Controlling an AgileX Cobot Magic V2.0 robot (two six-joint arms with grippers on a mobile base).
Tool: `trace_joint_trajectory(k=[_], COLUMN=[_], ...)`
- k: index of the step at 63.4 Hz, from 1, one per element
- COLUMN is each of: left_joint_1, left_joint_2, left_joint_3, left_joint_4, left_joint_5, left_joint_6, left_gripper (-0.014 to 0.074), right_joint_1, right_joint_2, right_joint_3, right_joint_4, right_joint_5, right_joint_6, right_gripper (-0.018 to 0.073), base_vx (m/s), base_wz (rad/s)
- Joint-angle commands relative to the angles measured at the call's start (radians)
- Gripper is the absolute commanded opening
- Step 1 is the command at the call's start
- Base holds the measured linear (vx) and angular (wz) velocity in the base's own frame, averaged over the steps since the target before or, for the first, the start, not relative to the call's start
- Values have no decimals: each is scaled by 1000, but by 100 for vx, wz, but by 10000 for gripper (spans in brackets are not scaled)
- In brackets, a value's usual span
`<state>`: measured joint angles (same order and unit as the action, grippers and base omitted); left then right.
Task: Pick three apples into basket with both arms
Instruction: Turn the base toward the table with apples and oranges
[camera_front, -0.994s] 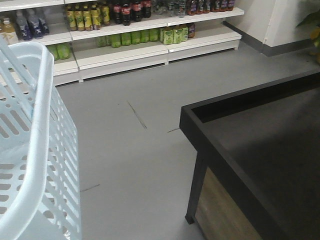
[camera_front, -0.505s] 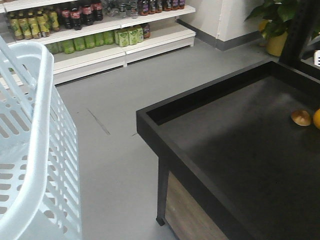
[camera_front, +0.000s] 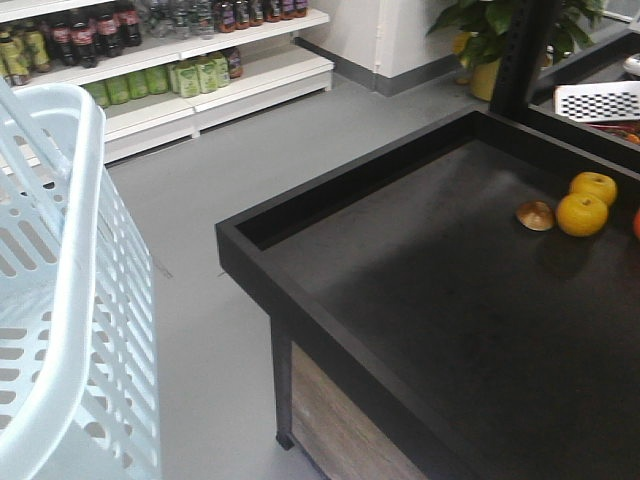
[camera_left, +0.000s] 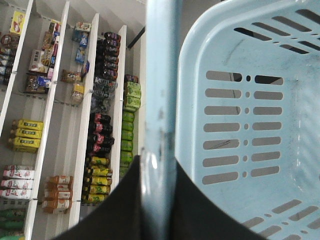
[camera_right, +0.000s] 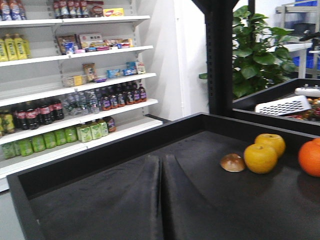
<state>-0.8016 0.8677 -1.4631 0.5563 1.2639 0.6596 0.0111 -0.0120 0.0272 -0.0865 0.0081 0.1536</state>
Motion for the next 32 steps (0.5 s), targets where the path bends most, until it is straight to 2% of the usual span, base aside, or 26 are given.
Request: trace_joint_trajectory(k=[1,32], left_joint_1=[-4,-4], left_joint_2=[-1,-1], left_joint_3=[-28,-28], left_joint_4=[33,33], left_joint_5=[-80,-80], left_joint_6=[-13,-13], left_gripper=[-7,-7], right_joint_1=[0,0], right_joint_2=[-13,-13], right_joint_3=[15,15], right_joint_4=[-3,-3], right_joint_5=[-77,-77], right_joint_6=[-1,-1], right_gripper=[-8,-8], base_vx=[-3,-3], base_wz=[-24,-39])
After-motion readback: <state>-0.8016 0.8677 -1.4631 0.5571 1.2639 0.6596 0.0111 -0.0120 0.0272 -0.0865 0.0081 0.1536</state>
